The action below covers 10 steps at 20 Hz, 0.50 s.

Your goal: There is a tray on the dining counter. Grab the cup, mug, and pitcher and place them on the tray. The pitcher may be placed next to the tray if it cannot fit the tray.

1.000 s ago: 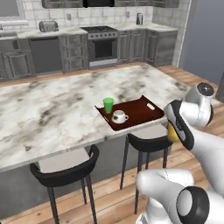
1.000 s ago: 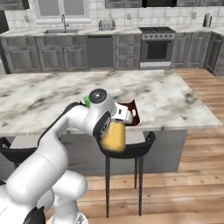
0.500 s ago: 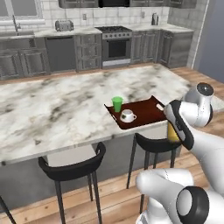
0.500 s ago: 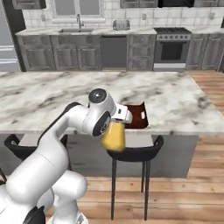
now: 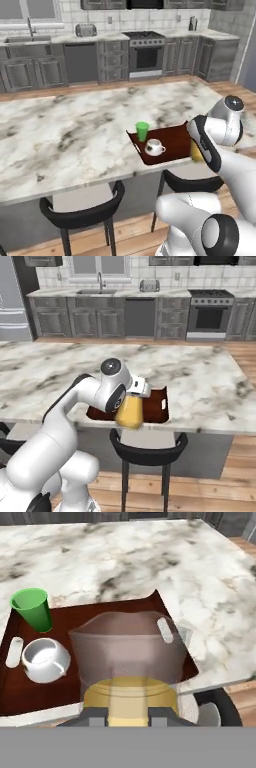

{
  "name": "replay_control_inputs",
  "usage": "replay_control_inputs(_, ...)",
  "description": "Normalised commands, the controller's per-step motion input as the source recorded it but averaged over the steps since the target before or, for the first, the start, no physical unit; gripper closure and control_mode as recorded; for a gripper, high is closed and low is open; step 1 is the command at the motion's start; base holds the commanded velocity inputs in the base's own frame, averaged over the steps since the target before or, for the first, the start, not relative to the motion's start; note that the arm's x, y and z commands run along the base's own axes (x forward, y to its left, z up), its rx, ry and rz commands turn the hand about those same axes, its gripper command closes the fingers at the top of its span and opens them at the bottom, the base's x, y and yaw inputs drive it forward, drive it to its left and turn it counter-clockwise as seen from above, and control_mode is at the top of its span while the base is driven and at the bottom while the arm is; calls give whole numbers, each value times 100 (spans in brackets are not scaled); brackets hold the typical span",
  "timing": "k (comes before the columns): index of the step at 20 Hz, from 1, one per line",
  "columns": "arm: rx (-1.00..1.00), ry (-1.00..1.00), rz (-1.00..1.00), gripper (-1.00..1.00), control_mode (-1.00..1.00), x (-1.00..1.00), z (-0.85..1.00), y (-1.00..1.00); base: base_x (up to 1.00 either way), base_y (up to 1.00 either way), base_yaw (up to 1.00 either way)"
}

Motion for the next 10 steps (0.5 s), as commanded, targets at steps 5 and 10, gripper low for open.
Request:
replay_control_inputs(5, 0, 0, 0, 100, 100, 0, 0, 0, 64, -21, 19)
replay_control_inputs(10, 0, 0, 0, 100, 100, 0, 0, 0, 28, -23, 24)
